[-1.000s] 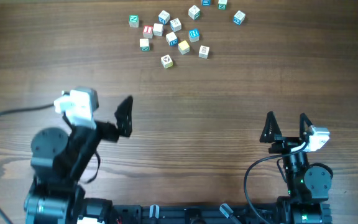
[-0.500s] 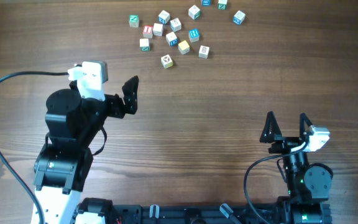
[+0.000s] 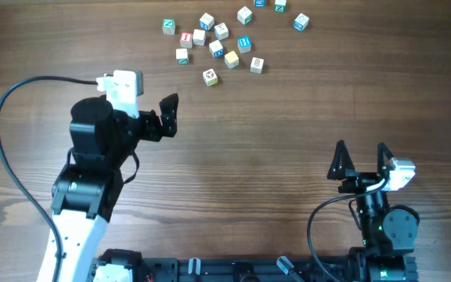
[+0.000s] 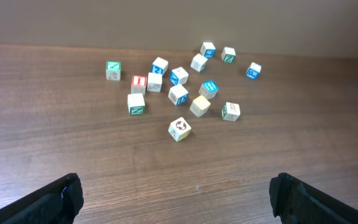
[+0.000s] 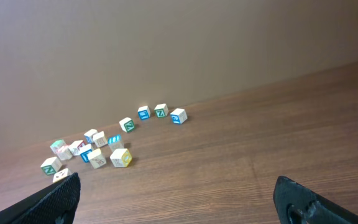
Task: Form a horizontal line
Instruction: 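Raise the left arm and reach toward the block pile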
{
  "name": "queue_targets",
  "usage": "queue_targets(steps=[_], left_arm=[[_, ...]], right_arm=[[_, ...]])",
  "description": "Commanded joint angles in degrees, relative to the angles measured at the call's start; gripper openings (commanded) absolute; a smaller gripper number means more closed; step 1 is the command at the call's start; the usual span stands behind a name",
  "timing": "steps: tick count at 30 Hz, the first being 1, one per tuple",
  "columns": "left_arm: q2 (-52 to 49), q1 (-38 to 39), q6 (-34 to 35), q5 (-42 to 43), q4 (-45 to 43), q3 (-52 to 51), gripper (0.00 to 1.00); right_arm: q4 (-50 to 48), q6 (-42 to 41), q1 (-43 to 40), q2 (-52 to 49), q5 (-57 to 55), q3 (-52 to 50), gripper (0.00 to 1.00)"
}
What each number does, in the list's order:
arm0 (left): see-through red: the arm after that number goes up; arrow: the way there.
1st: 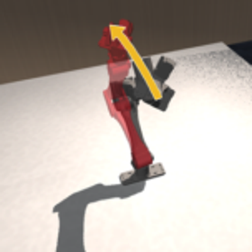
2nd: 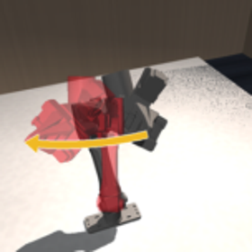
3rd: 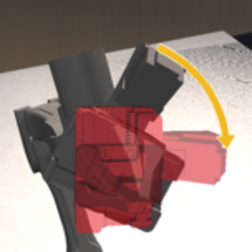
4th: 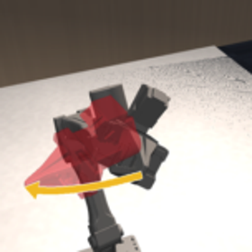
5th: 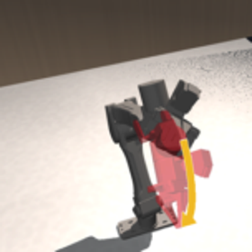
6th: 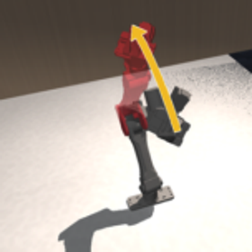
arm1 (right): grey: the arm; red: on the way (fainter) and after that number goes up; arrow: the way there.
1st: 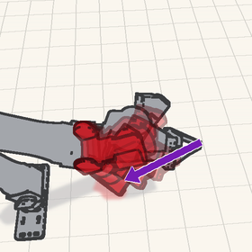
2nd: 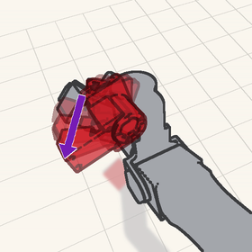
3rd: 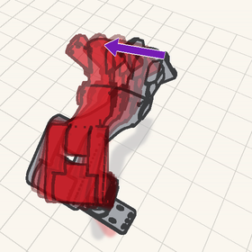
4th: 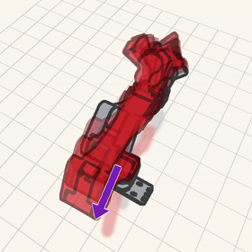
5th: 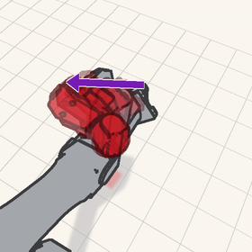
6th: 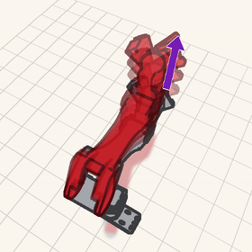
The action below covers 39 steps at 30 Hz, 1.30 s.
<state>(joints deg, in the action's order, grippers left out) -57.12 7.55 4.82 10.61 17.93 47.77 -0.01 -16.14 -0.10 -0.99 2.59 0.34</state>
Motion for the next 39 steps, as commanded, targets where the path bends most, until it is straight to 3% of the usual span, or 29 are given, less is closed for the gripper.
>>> queue_targets(steps=[1,14,27,39], left_arm=[[-1.7,0.2,0.3,1.0,-0.5,1.1,1.0],[-4.3,0.2,0.8,0.9,0.0,8.4,1.0],[-22.5,0.2,2.1,2.0,10.9,24.1,1.0],[-28.9,0.2,2.0,-0.2,6.6,25.0,1.0]], right_arm=[[-0.1,1.0,-0.3,0.4,0.7,0.0,1.0],[-0.1,1.0,-0.3,0.4,0.7,0.0,1.0],[-0.1,1.0,-0.3,0.4,0.7,0.0,1.0],[-0.1,1.0,-0.3,0.4,0.7,0.0,1.0]])
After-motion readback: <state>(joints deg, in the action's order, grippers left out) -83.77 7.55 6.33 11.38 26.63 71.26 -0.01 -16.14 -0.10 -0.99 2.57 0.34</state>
